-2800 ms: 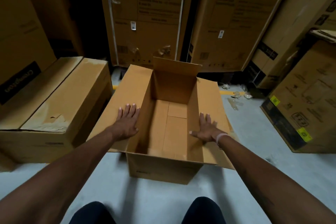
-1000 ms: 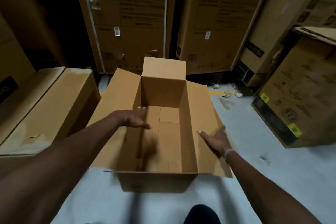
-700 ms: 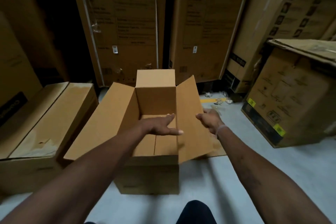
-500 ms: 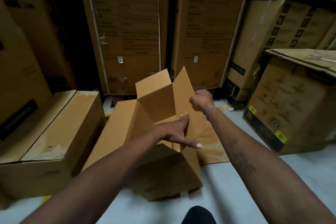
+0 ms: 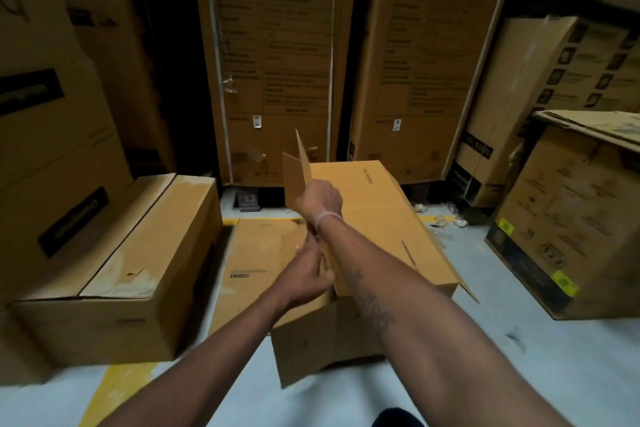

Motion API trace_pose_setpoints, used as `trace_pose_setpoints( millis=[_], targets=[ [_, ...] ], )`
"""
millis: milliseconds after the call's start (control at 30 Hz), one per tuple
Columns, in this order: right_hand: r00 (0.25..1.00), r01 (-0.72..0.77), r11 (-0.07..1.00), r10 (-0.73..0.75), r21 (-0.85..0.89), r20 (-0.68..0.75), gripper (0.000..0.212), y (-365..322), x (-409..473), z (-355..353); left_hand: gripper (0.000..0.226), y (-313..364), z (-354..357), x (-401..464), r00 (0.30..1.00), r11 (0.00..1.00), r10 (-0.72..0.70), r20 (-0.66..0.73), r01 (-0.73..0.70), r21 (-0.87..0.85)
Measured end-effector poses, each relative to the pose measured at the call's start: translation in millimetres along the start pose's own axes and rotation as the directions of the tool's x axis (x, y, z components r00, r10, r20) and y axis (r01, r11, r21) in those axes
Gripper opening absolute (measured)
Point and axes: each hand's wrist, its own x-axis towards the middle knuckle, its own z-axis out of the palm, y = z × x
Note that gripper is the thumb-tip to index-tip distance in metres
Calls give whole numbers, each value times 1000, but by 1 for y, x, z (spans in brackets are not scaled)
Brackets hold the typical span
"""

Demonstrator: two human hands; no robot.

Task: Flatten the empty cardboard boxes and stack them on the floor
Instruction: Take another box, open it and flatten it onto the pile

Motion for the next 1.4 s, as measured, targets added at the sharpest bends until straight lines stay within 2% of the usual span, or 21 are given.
trace_pose_setpoints(
  millis=[67,133,200,267,367,467,533,600,667,767,833,900,967,1033,1067,1133,1167,1233,1300,1333,1400],
  targets=[
    [994,12,999,-17,50,106,23,6,-9,31,85,-15,4,-11,994,997,-69,-88,68,-21],
    [972,-48,987,11,151,234,27,17,-11,53,77,-29,8,-21,979,990,-139,-151,141,-1],
    [931,-92,974,12,205,364,29,35,-13,64,86,-48,10,-26,969,982,-183,-164,187,8],
    [917,-84,979,4,185,399,30,61,-14,63,94,-63,11,-26,945,963,-268,-186,265,-45],
    [967,-115,985,82,126,243,25,114,-21,46,85,-74,14,-21,869,917,-389,-307,333,-220],
    [951,-310,949,310,58,16,51,184,-29,23,66,-69,16,-10,800,846,-507,-321,390,-363],
    [875,-476,878,479,54,-66,64,231,-36,13,74,-62,17,-1,796,856,-511,-324,441,-268],
    [769,-627,768,637,129,-52,76,267,-46,4,101,-54,20,5,825,853,-477,-303,517,64],
    [701,-699,679,712,225,32,84,294,-54,-1,112,-46,29,10,891,811,-379,-251,450,373],
    [648,-736,550,742,395,173,87,321,-57,-2,103,-33,48,24,984,813,-179,-11,154,562],
    [589,-733,396,776,553,225,77,329,-62,2,98,-19,69,34,974,811,-76,212,-63,581],
    [544,-673,176,776,718,320,58,335,-63,6,99,-7,99,43,928,760,-25,372,-224,611],
    [543,-607,-7,727,795,421,48,340,-63,7,96,-1,130,47,891,704,-21,454,-310,639],
    [581,-533,-109,673,839,457,37,351,-61,13,90,-2,151,47,874,673,-44,485,-333,661],
    [566,-485,-174,685,857,459,45,375,-54,25,90,-4,154,45,869,663,-60,491,-333,670],
    [520,-426,-224,733,877,439,68,418,-34,51,101,-11,150,43,874,665,-70,481,-319,675],
    [510,-379,-255,745,890,431,65,420,-33,53,106,-17,145,44,880,672,-61,471,-313,671],
    [580,-309,-333,676,891,454,33,375,-53,32,112,-34,129,47,897,676,-29,441,-307,669],
    [655,-324,-401,558,857,509,10,337,-66,26,112,-55,107,51,911,666,-27,412,-291,687],
    [697,-344,-398,498,850,516,8,320,-72,28,111,-64,94,51,919,663,-42,393,-269,699],
    [783,-416,-254,388,873,486,8,286,-84,38,107,-80,67,48,940,679,-79,331,-192,708]
  ],
)
